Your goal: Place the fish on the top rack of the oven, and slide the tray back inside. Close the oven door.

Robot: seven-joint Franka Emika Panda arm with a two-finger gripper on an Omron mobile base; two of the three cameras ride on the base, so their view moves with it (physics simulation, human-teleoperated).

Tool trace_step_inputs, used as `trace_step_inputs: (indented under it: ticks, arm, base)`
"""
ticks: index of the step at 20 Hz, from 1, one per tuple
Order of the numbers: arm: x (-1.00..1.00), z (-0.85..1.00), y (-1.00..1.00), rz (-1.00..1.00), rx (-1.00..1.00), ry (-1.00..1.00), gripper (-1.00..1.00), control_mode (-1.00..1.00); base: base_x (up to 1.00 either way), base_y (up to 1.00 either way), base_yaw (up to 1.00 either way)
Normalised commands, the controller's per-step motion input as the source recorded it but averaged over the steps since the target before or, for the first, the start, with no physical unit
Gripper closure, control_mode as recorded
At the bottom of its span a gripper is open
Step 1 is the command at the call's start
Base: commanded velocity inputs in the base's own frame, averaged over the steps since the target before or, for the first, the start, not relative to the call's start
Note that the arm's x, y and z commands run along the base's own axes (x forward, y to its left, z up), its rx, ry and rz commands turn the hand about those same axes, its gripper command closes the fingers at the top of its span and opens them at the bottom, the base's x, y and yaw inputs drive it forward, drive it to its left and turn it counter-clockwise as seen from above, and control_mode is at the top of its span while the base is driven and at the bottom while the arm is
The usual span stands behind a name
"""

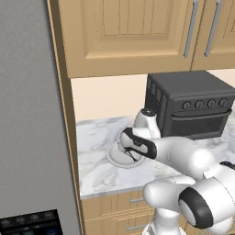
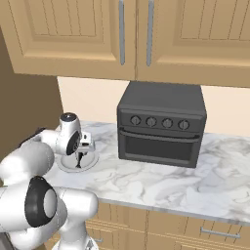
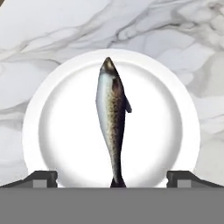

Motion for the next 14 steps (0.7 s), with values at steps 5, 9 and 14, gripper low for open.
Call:
trace_step_inputs:
  ticks: [5,9,14]
  arm:
    - [0.43,-0.35,0.03,0.00,0.00,0.05,-1.00,-1.00]
    - [0.49,-0.25,0.03,0.00,0.00,0.07,-1.00,-1.00]
    - [0.44,-0.42,0.18,0.00,0.00,0.03,-1.00,-1.00]
  base:
    - [0.00,0.00,0.00]
    - [0.00,0.00,0.00]
    - [0.00,0.00,0.00]
